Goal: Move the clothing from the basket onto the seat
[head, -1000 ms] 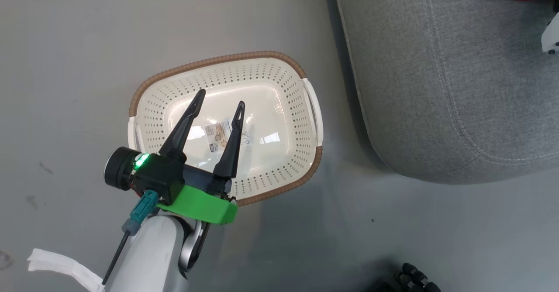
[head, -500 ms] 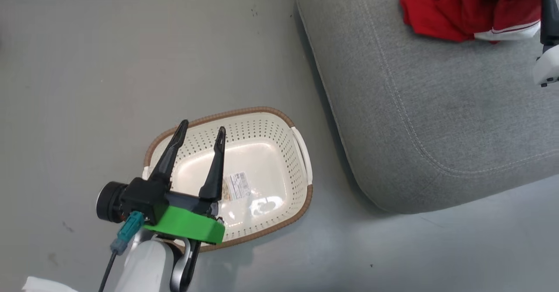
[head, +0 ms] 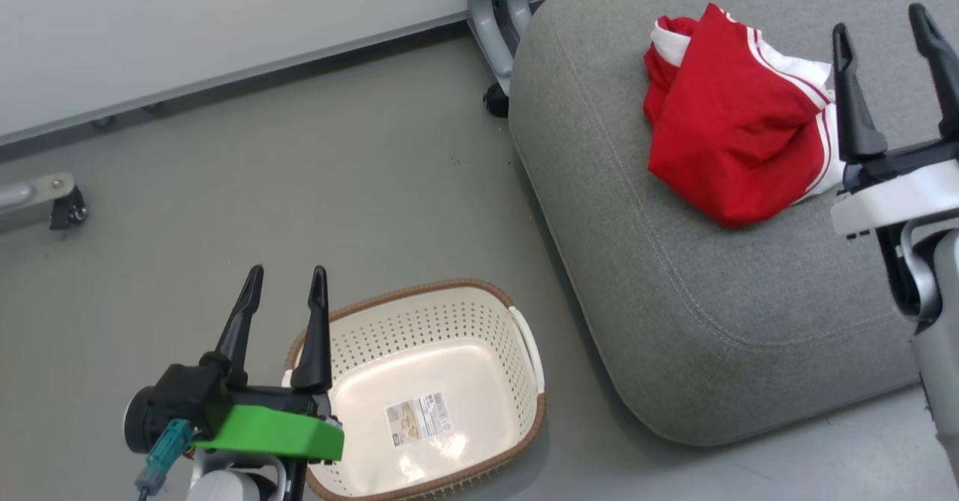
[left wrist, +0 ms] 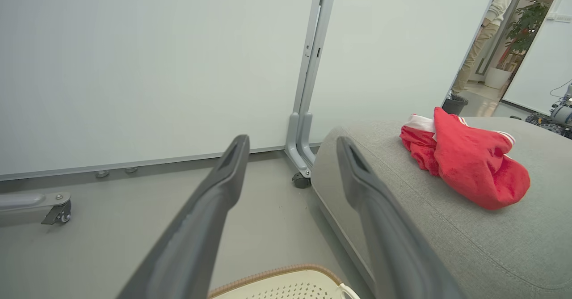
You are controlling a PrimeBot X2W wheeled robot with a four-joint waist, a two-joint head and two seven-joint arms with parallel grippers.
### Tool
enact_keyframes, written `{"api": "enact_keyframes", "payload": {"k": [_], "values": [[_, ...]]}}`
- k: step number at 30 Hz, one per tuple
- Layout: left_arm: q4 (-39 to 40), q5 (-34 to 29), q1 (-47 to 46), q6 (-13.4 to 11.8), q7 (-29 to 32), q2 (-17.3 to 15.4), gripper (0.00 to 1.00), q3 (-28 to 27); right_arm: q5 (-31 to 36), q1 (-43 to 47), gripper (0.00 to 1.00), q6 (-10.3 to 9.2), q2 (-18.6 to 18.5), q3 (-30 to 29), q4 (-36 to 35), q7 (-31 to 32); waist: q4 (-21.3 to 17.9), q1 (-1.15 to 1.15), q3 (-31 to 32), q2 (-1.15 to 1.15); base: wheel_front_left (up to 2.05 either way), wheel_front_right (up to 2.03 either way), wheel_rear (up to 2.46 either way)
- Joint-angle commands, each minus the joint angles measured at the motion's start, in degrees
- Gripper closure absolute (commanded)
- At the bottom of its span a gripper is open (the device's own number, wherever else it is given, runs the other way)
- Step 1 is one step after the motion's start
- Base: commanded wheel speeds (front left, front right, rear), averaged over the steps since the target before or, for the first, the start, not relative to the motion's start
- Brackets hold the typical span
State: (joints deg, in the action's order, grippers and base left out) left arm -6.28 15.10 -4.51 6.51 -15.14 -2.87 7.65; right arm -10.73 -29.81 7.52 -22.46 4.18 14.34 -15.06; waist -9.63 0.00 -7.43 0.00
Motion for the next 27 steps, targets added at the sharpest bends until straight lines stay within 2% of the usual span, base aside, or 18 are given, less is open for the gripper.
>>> {"api": "enact_keyframes", "payload": {"k": [1, 11, 19, 27], "values": [[0.1, 0.6, 1.5, -0.3, 0.0, -0.1, 0.00, -0.6, -0.5, 2.4, 0.00, -0.07, 1.0, -0.3, -1.8, -0.2, 2.5, 0.00, 4.3, 0.00, 0.00, 0.00, 0.00], [1.2, 0.5, 4.7, -1.2, 0.0, -0.1, 0.00, -3.4, 0.1, 16.3, 0.00, -0.08, 9.0, -3.1, -11.9, -0.2, 9.6, 0.00, 7.3, 0.00, 0.00, 0.00, 0.00], [0.3, 0.3, 6.4, -1.5, 0.0, -0.1, 0.00, -3.3, 1.5, 25.8, 0.00, -0.08, 15.0, -4.2, -9.8, -0.2, 14.6, 0.00, 8.9, 0.00, 0.00, 0.00, 0.00], [-1.8, 0.1, 7.3, -3.5, 0.0, -0.1, 0.00, -3.2, 2.4, 28.2, 0.00, -0.08, 17.9, -3.9, -8.2, -0.2, 16.0, 0.00, 9.4, 0.00, 0.00, 0.00, 0.00]]}}
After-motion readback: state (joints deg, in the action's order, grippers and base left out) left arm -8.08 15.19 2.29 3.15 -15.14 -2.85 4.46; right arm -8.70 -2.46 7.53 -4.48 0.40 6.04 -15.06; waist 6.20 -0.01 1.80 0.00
